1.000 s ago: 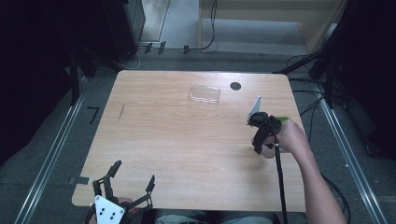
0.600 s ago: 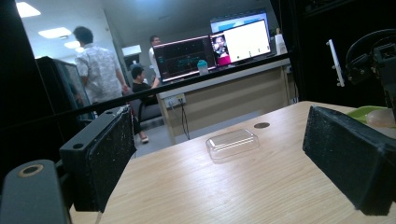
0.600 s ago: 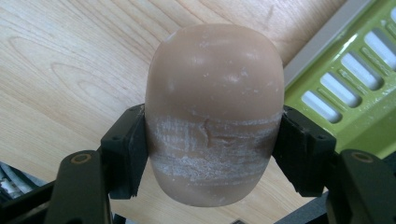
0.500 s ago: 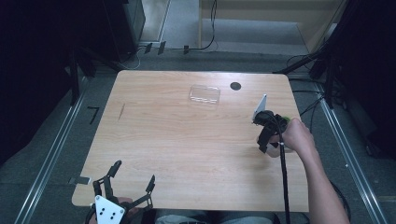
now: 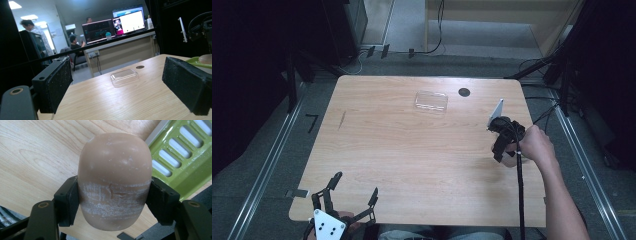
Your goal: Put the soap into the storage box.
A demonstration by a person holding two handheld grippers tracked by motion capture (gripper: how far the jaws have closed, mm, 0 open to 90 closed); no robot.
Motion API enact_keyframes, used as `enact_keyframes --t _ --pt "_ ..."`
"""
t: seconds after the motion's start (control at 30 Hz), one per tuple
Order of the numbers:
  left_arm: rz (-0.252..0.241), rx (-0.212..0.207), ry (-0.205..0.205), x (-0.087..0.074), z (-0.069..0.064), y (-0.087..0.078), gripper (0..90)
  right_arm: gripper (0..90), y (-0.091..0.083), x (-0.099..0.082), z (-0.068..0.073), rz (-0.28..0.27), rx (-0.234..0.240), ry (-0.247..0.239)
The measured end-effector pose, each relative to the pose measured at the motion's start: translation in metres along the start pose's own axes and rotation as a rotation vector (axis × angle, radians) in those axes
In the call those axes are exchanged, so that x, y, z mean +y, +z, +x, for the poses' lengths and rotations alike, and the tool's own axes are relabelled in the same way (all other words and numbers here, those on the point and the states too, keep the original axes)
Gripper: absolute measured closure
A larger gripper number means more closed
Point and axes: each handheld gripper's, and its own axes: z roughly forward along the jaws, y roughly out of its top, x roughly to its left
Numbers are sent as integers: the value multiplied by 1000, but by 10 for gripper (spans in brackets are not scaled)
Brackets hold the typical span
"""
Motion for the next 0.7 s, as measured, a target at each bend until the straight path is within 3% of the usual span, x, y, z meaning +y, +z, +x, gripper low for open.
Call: enact_keyframes --t 0.7 --pt "0 1 1 0 0 0 99 339 -7 -7 -16 -36 -14 50"
